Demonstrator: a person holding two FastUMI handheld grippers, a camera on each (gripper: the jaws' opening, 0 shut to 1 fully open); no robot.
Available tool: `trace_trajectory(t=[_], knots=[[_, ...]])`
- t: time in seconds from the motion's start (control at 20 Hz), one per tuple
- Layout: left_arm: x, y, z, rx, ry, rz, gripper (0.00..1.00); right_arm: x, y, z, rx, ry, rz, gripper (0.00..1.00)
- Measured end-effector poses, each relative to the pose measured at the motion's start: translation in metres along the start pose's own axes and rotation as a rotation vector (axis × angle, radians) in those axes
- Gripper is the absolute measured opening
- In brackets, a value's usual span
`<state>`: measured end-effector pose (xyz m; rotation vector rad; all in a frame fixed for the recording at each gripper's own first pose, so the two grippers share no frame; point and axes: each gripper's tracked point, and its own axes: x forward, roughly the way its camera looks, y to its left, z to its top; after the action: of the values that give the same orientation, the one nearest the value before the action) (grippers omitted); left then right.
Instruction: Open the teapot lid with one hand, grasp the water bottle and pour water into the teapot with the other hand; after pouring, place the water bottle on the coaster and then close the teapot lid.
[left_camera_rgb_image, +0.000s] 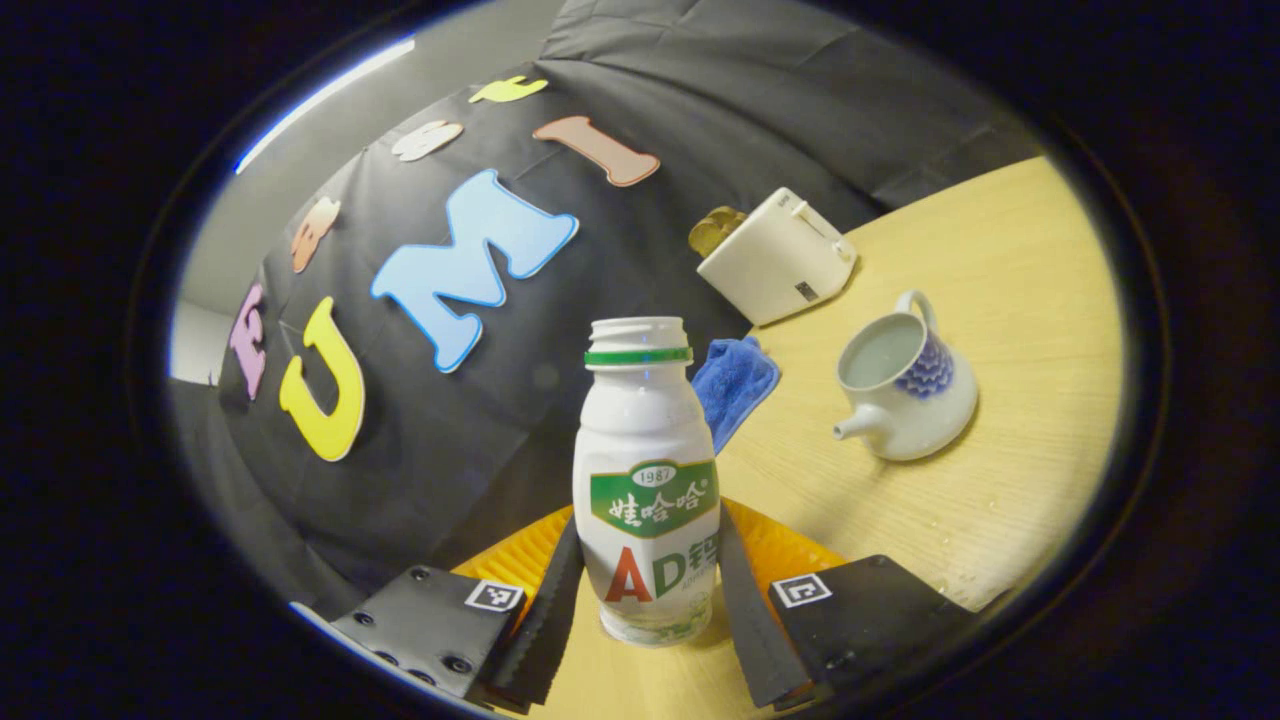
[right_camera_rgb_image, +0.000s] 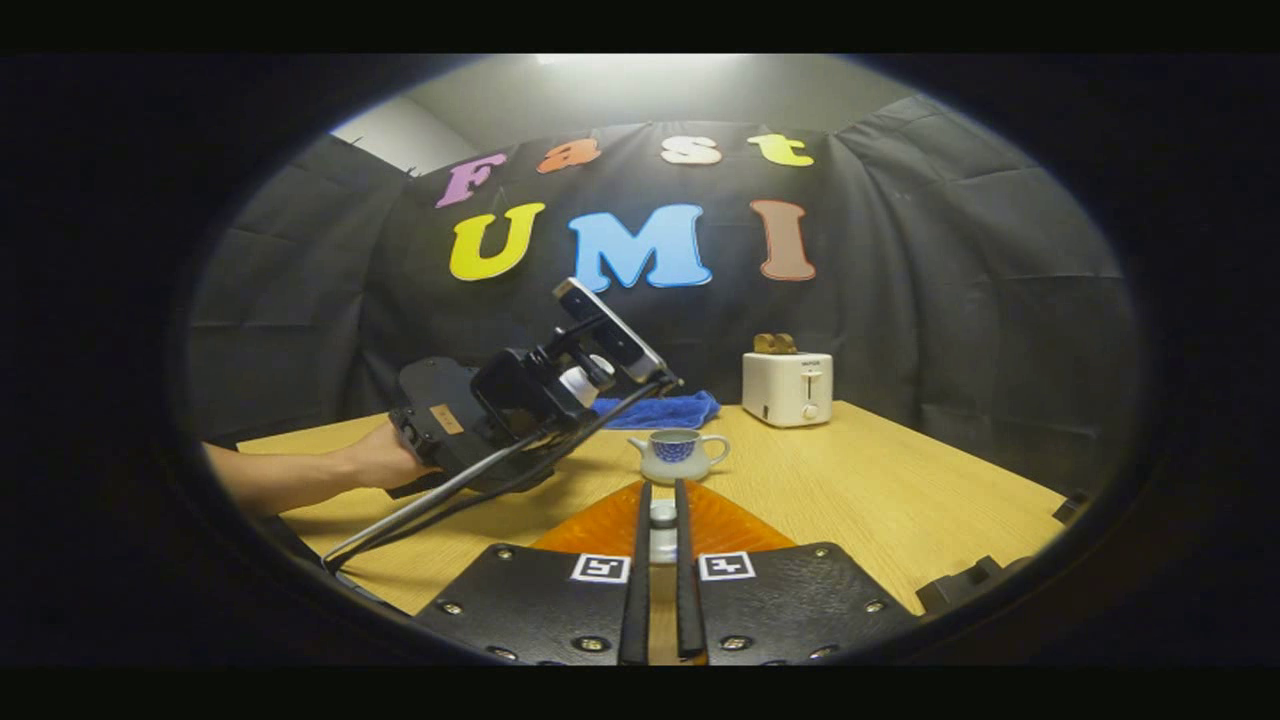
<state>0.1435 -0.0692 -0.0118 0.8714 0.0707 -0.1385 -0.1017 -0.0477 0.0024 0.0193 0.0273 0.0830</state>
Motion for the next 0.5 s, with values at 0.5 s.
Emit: trace_trajectory(t=[0.5], knots=[[0.010,-0.017,0.006,0.191,0.001,-0.028,0.81,-0.018,0.004,0.003,-0.015,-0.036,0.016,0.11]])
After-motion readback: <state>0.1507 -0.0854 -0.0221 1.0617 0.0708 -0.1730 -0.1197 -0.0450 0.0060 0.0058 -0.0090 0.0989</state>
